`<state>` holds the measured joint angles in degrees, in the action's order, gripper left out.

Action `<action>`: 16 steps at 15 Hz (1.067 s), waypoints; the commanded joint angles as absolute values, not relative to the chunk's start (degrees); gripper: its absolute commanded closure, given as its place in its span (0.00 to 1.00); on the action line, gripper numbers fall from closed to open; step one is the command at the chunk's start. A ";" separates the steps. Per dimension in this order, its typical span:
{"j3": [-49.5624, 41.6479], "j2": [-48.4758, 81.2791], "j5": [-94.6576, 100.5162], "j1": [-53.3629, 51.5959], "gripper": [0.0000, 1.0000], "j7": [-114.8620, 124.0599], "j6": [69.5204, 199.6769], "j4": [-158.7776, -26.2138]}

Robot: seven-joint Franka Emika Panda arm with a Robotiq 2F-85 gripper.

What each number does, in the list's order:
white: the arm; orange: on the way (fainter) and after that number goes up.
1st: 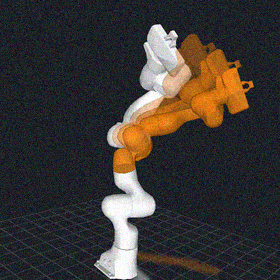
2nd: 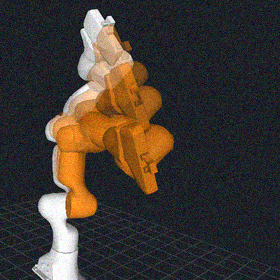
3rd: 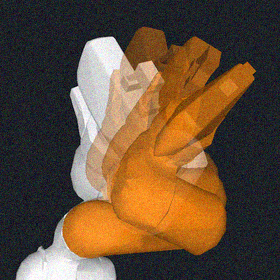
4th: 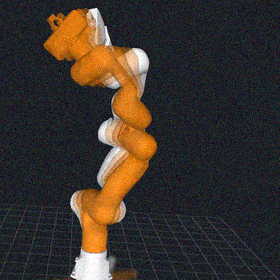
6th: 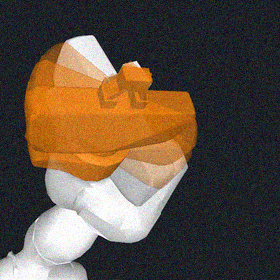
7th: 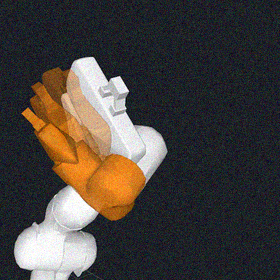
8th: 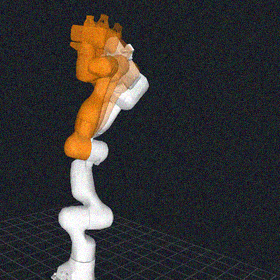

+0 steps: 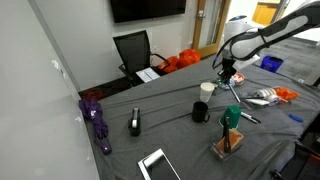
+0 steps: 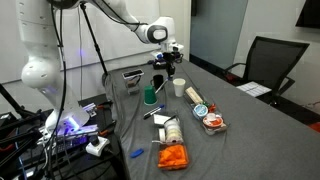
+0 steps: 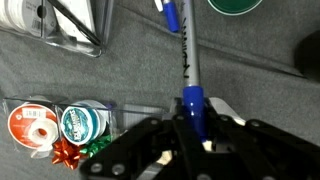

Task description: Remove the blue marker from the black mug.

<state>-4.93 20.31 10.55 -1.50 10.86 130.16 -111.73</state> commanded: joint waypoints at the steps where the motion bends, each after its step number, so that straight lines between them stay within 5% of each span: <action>1: -5.56 19.37 12.04 -1.17 0.95 11.09 131.26 -115.71; 16: -6.75 22.45 16.06 -2.71 0.95 16.57 139.00 -124.81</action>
